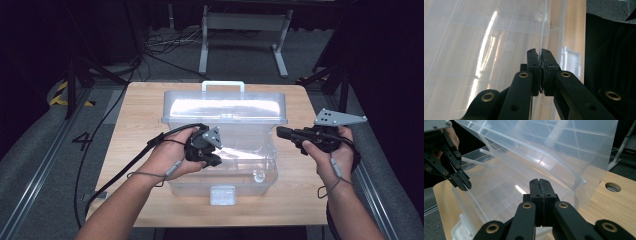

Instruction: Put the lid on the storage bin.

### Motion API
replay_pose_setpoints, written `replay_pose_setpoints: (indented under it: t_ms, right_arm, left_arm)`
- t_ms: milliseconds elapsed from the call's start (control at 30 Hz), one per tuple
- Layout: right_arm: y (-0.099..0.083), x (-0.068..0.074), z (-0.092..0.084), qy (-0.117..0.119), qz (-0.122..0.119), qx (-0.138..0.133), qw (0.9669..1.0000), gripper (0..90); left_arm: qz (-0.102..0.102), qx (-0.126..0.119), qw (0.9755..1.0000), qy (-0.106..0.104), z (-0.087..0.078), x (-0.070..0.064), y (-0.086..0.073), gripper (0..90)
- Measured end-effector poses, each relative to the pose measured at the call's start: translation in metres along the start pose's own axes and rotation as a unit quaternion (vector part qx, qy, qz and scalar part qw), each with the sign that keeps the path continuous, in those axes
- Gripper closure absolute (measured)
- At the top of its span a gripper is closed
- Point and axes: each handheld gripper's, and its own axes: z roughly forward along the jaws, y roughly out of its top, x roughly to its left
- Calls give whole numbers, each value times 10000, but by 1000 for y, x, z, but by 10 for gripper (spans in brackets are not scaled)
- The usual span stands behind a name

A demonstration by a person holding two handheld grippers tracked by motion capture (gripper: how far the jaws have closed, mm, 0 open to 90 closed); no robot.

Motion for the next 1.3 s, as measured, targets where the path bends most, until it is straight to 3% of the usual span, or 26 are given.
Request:
replay_pose_setpoints:
  t_ms: [433,567,700,967,1167,1267,1300]
  right_arm:
    - [-5,1,3,34,112,-51,9999,900]
    - [-6,1,4,30,107,-54,9999,900]
    - [-7,2,4,21,105,-32,9999,900]
    - [-12,2,1,38,100,-102,9999,900]
    - [-13,1,0,63,90,-105,9999,900]
    - [-14,1,0,67,77,-113,9999,900]
    - [-15,1,0,81,81,-115,9999,900]
  left_arm:
    - [-126,-145,9998,20,1,-3,-5,860]
    - [-204,-390,9990,-20,-6,-3,-5,835]
    - [-314,-541,9980,75,-16,-4,-10,839]
    - [-503,-971,9936,285,-38,-11,-29,858]
    - [-643,-1064,9914,413,-47,-13,-40,867]
    - [-773,-1156,9889,514,-52,-13,-48,872]
    - [-871,-1223,9870,566,-56,-14,-54,873]
